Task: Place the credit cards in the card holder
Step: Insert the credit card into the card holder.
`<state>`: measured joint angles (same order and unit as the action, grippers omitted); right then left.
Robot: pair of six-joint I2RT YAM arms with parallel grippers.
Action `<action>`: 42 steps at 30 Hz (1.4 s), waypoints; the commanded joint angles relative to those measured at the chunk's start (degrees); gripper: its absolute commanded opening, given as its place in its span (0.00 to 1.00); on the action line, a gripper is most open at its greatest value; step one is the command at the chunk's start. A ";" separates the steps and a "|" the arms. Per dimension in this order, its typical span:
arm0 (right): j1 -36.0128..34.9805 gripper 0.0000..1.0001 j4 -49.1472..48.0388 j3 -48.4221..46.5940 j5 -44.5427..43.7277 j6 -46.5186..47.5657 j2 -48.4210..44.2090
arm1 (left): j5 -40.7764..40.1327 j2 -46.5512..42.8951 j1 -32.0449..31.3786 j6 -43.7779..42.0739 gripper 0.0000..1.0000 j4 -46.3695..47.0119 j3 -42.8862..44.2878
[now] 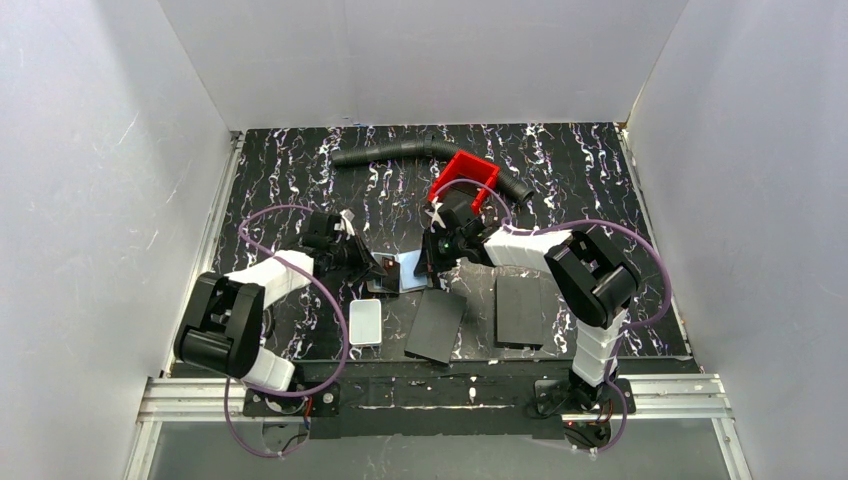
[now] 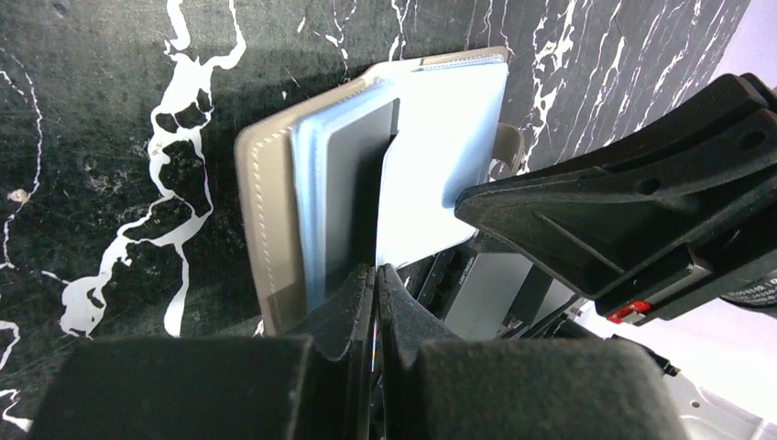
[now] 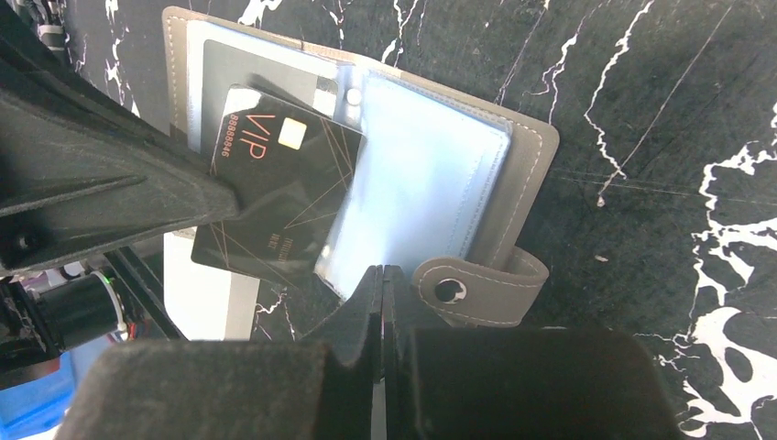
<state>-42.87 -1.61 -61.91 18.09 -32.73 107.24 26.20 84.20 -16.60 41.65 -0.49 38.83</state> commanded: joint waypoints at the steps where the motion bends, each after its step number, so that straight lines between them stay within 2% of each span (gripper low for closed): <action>1: 0.21 0.02 -1.83 0.54 -0.69 0.60 0.96 | -0.01 1.44 0.33 1.29 0.00 -1.94 1.99; 7: 0.77 0.02 -2.43 0.99 -0.40 0.39 1.52 | -2.32 1.83 0.32 2.02 0.00 -2.69 1.03; 17: 1.22 0.01 -4.19 1.79 0.67 -0.26 2.92 | -6.13 -1.01 0.22 -1.49 0.00 9.02 -4.36; 26: 1.15 0.01 -5.02 1.69 1.21 -0.89 3.93 | -7.37 0.04 -0.24 4.07 0.00 18.71 -7.84; 32: 1.21 0.01 -5.34 1.76 1.50 -1.11 4.20 | -4.49 3.33 -1.02 7.67 0.00 23.96 -8.77; 42: 1.21 0.01 -5.25 1.75 1.43 -1.16 3.94 | -2.37 0.32 -1.03 9.07 0.00 24.42 -12.19</action>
<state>-41.95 -7.44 -61.01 20.73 -34.33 110.08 22.28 86.26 -17.26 50.35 25.10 28.69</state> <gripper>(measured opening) 0.042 0.010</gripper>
